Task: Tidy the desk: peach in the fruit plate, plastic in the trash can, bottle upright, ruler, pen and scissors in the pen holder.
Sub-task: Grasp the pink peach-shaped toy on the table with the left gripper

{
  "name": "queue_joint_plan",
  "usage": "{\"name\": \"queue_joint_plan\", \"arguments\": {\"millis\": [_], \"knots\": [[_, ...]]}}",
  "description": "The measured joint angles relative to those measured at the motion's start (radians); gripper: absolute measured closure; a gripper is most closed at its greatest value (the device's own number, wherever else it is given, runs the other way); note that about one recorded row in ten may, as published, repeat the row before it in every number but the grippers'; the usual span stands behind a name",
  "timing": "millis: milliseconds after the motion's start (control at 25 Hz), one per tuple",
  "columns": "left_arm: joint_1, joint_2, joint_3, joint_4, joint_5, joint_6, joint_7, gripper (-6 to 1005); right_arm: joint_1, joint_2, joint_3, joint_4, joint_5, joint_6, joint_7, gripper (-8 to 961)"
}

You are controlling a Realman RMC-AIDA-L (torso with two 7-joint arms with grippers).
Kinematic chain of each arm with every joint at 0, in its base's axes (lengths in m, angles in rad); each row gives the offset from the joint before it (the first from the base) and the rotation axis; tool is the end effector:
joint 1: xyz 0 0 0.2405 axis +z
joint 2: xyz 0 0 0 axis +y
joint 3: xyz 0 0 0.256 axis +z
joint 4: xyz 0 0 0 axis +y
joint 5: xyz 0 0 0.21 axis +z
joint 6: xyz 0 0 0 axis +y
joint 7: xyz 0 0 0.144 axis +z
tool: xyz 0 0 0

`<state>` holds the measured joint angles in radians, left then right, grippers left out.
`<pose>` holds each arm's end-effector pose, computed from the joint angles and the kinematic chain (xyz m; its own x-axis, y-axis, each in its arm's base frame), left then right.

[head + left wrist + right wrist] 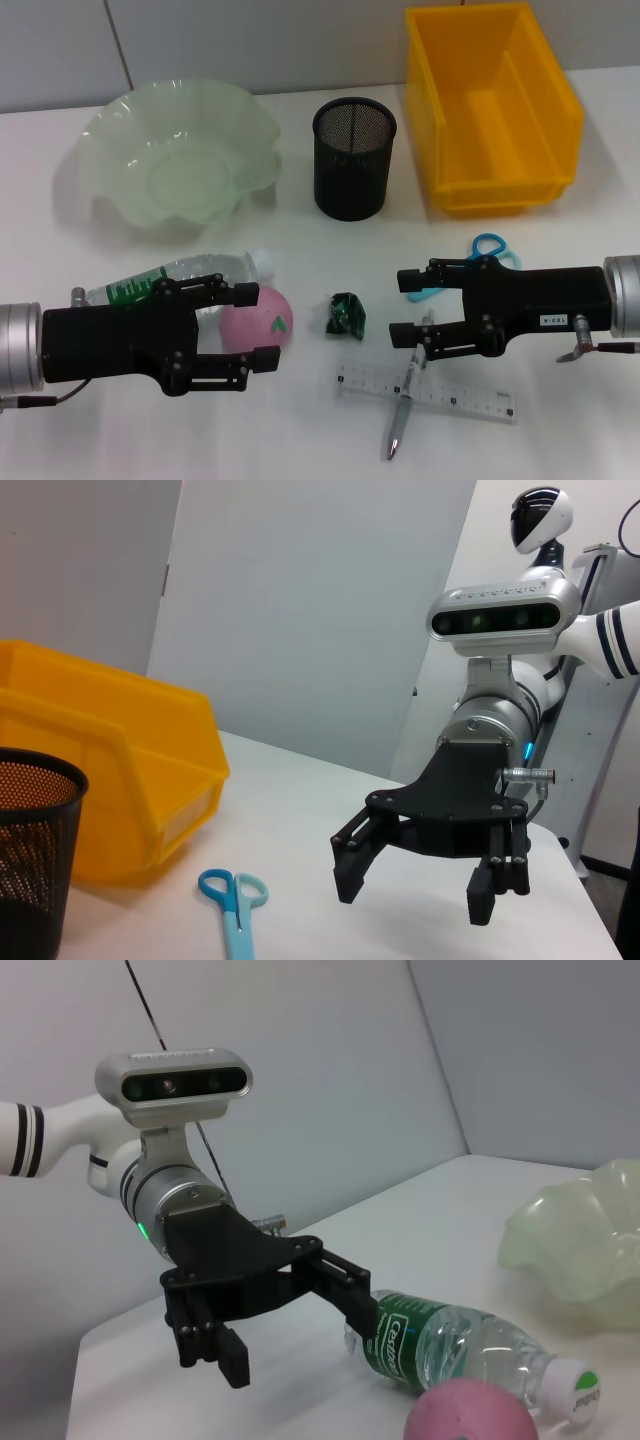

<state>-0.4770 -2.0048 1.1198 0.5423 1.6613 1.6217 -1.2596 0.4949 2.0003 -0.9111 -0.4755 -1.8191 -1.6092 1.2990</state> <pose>-0.2514 0.2949 -0.0230 0.8080 0.2810 0.5178 0.3033 -0.9519 0.0433 0.2729 0.3002 -0.0141 0.7723 -0.3782 -0.5103 -0.4335 -0.9011 0.0117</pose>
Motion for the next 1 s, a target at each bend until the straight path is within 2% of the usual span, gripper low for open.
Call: {"name": "queue_joint_plan", "arguments": {"millis": [680, 880, 1000], "knots": [[-0.001, 0.001, 0.0, 0.015, 0.0, 0.0, -0.003, 198, 0.006, 0.008, 0.0, 0.0, -0.015, 0.015, 0.001, 147], [-0.006, -0.004, 0.004, 0.1, 0.013, -0.011, -0.043, 206, 0.006, 0.009, 0.0, 0.0, -0.02, 0.024, 0.006, 148], [-0.02, -0.012, 0.0, 0.166, 0.075, -0.037, -0.09, 210, 0.007, 0.009, 0.0, 0.0, -0.021, 0.025, 0.007, 149]]}}
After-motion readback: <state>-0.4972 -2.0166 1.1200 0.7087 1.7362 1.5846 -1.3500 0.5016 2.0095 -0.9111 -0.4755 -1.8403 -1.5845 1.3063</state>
